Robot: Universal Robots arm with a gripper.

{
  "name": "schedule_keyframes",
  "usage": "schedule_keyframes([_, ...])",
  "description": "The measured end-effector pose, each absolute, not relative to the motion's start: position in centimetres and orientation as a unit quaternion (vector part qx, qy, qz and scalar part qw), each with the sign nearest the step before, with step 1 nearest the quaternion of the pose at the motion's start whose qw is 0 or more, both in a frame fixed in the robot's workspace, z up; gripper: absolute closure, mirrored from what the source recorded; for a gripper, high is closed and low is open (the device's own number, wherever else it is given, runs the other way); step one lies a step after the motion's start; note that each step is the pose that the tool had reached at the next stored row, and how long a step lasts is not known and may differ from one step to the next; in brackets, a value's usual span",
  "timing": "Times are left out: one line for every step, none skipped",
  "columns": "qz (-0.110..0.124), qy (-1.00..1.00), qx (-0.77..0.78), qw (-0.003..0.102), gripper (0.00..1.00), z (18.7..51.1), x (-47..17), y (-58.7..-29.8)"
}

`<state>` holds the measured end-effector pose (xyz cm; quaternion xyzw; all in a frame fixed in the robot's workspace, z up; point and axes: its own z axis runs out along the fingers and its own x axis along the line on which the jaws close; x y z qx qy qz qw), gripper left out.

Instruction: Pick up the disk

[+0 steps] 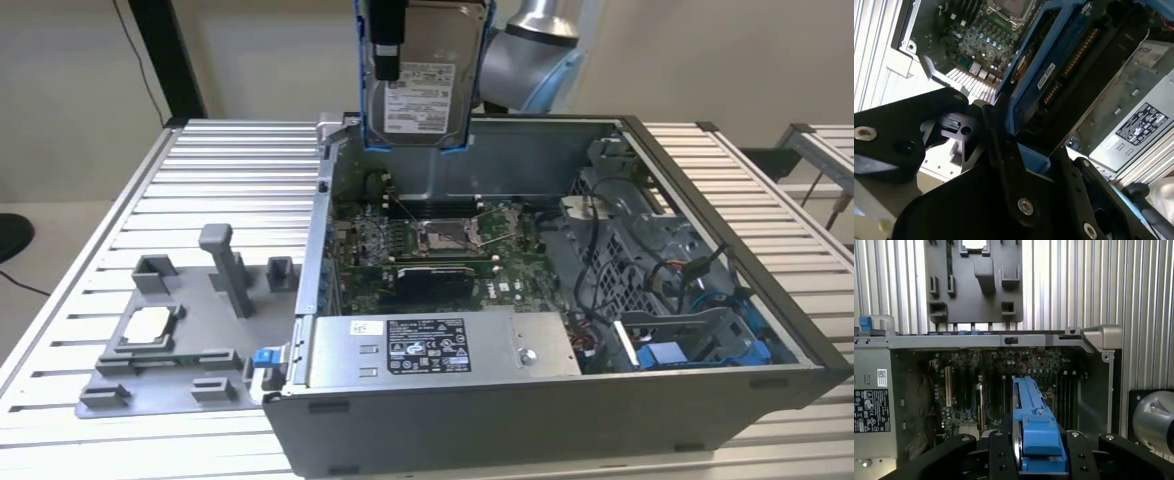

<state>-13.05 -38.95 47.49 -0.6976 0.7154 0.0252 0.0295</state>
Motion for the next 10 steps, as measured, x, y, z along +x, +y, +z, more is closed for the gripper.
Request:
schedule_keyframes([0.025,0.715,-0.698,0.029,1.0,47.5,-12.6,-38.9])
schedule_keyframes([0.025,0.715,-0.698,0.029,1.0,47.5,-12.1,-38.9])
schedule_keyframes([0.025,0.715,-0.698,0.029,1.0,47.5,-11.7,-38.9])
schedule_keyframes([0.025,0.715,-0.698,0.029,1.0,47.5,-11.2,-38.9])
schedule_keyframes([0.025,0.715,-0.698,0.029,1.0,47.5,-10.8,-38.9])
schedule_keyframes([0.025,0.715,-0.698,0.029,1.0,47.5,-10.5,-38.9])
schedule_keyframes([0.025,0.715,-0.698,0.029,1.0,47.5,-10.1,-38.9])
schedule_keyframes([0.025,0.715,-0.698,0.029,1.0,47.5,-9.8,-38.9])
schedule_keyframes([0.025,0.715,-0.698,0.029,1.0,47.5,-9.4,-38.9])
schedule_keyframes([0.025,0.715,-0.698,0.029,1.0,47.5,-9.1,-38.9])
